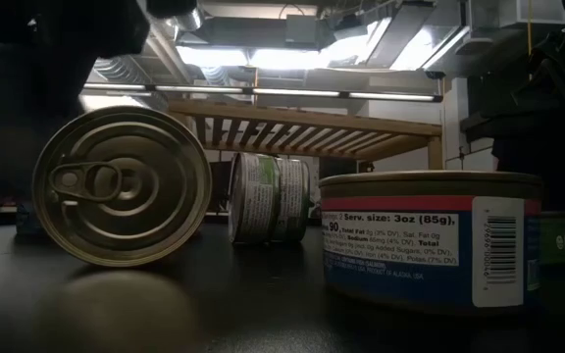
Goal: Stack canned seafood by type on shelf
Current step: Put the yellow tuna can on the shelf
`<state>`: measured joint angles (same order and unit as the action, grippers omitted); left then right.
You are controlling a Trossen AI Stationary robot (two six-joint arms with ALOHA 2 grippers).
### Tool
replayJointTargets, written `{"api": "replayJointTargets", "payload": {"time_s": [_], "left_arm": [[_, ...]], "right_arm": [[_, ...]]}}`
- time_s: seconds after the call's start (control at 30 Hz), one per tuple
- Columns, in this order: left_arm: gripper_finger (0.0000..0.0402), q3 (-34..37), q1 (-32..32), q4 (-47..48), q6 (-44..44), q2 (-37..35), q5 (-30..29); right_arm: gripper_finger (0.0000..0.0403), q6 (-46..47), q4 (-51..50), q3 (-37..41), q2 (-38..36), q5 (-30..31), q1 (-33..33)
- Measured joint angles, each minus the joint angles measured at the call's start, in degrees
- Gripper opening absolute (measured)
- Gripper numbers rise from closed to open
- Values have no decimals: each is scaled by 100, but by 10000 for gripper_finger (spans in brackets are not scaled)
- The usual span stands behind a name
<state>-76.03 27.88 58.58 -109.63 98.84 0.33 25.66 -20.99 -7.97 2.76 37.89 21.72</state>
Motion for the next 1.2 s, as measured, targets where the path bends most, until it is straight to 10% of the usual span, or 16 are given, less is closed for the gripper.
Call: {"api": "replayJointTargets", "payload": {"time_s": [0.6,1.2], "left_arm": [[134,0,-1250,-73,2552,-2101,-1887],[134,0,-3521,-2283,8729,-2546,-2273]], "right_arm": [[243,1,-7,0,0,0,1],[243,0,-10,0,-1,0,0]]}}
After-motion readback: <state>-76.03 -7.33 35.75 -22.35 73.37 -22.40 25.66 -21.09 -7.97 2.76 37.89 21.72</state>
